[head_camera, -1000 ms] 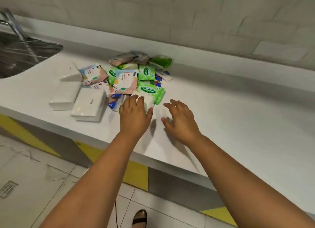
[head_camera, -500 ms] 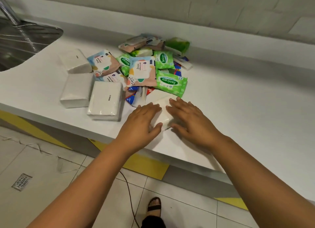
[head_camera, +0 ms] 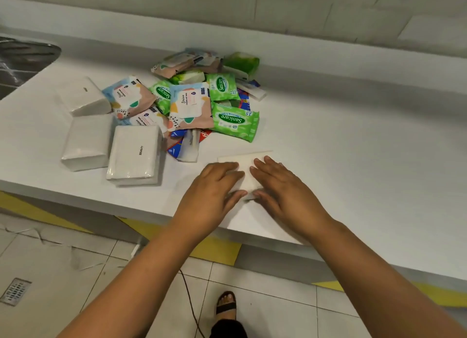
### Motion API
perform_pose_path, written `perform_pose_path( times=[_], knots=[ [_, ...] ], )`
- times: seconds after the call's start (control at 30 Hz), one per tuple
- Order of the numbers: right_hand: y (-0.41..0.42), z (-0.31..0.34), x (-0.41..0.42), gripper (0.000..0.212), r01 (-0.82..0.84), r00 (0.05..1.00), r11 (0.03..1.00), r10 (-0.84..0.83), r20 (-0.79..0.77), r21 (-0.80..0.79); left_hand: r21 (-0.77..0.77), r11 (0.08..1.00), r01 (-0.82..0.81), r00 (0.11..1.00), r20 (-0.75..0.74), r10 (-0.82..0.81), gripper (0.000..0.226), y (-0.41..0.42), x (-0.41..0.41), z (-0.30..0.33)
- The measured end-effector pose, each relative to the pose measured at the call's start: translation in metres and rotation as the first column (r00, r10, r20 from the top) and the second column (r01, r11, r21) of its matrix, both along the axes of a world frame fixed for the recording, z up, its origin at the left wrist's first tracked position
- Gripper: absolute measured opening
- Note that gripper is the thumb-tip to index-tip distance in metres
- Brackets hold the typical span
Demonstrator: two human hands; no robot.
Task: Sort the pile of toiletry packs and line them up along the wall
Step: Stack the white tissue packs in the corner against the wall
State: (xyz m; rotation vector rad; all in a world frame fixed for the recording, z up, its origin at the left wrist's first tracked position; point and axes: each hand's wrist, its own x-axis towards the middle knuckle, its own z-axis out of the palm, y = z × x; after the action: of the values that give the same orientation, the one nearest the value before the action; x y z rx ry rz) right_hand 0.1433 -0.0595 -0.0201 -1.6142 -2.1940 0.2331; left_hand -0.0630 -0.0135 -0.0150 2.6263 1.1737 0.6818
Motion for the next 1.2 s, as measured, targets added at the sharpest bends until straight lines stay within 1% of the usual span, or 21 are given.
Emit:
perform_pose_path(
  times=[0.17,0.37,0.5,0.63,0.87,1.03,1.2],
  knots=[
    [-0.031,-0.003,0.033,0.049,0.067,0.998,0.998,-0.066,-0.022,0.007,-0.068,0.995,0.068,0.998,0.02,-0.067,0.044,-0.023,0.034,-0.004],
    [-0.077,-0.009,0.089,0.046,0.168,0.984,0.985,-0.166,-0.069,0.029,-0.111,0.985,0.131,0.989,0.079,-0.123,0.036,-0.05,0.099,-0.011],
    [-0.109,-0.01,0.129,0.045,0.231,0.967,0.972,-0.225,-0.117,0.039,-0.15,0.974,0.168,0.981,0.123,-0.151,0.036,-0.074,0.145,-0.009],
    [-0.135,-0.008,0.162,0.045,0.28,0.952,0.959,-0.272,-0.136,0.043,-0.229,0.953,0.196,0.972,0.171,-0.159,0.041,-0.094,0.185,-0.005],
    [-0.182,-0.008,0.216,0.044,0.343,0.93,0.939,-0.338,-0.144,0.015,-0.261,0.938,0.229,0.962,0.207,-0.178,0.041,-0.131,0.251,-0.007],
    [-0.211,-0.006,0.252,0.044,0.391,0.912,0.92,-0.388,-0.133,-0.003,-0.271,0.916,0.297,0.946,0.218,-0.242,0.042,-0.146,0.293,-0.009],
    [-0.231,-0.007,0.288,0.044,0.468,0.873,0.883,-0.465,-0.144,-0.012,-0.292,0.881,0.373,0.915,0.274,-0.297,0.032,-0.151,0.341,-0.008]
  ],
)
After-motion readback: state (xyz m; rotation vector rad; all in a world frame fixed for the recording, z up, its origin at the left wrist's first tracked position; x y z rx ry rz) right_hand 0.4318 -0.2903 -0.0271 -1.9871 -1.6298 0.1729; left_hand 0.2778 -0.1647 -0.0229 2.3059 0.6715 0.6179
